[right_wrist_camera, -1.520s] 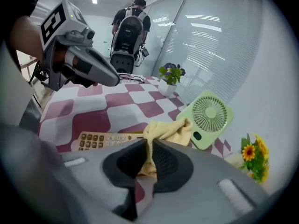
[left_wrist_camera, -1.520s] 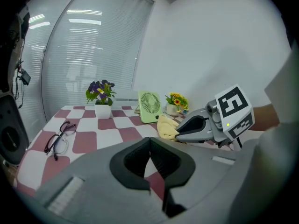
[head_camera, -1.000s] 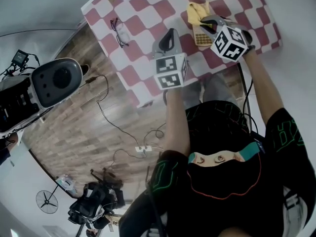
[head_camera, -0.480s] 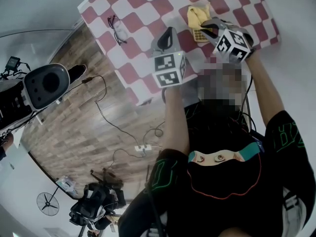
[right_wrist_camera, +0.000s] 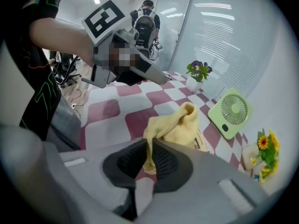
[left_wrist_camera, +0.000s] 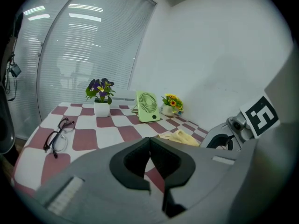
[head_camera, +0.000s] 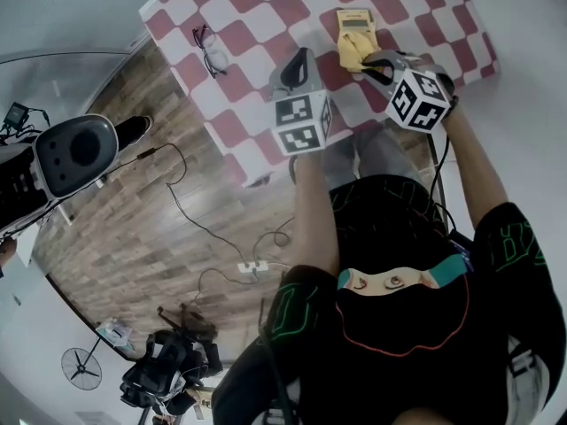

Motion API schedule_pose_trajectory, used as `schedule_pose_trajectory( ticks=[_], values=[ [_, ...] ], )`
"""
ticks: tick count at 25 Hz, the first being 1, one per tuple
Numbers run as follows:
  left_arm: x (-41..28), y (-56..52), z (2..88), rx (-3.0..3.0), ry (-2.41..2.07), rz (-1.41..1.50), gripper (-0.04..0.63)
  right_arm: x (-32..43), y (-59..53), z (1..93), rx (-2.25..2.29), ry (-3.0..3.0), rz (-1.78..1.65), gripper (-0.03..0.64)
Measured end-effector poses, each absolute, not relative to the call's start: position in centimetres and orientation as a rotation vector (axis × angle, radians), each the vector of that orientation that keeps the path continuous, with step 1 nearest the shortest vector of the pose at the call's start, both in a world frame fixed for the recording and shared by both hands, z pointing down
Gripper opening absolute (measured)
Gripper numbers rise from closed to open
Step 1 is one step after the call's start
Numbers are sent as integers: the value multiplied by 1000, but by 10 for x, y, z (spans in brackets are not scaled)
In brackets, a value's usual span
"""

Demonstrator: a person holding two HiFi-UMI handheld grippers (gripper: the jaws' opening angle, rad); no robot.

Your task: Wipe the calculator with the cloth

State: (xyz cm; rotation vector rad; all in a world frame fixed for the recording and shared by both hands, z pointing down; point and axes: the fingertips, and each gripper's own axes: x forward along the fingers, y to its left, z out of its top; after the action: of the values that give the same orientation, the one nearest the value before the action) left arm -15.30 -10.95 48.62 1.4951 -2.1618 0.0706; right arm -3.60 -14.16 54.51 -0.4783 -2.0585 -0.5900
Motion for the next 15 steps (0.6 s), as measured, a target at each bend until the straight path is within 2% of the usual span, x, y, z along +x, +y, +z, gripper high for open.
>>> schedule_pose_trajectory(
  ticks=[7,15],
  values=[
    [-163,-108,475,1480,-2200,29,11,-21,-125,547,-536,-2015,-571,37],
    [-173,-123,459,1510,-2235,28,11,-3,-99,541,-707,-2010,-378,37]
  ],
)
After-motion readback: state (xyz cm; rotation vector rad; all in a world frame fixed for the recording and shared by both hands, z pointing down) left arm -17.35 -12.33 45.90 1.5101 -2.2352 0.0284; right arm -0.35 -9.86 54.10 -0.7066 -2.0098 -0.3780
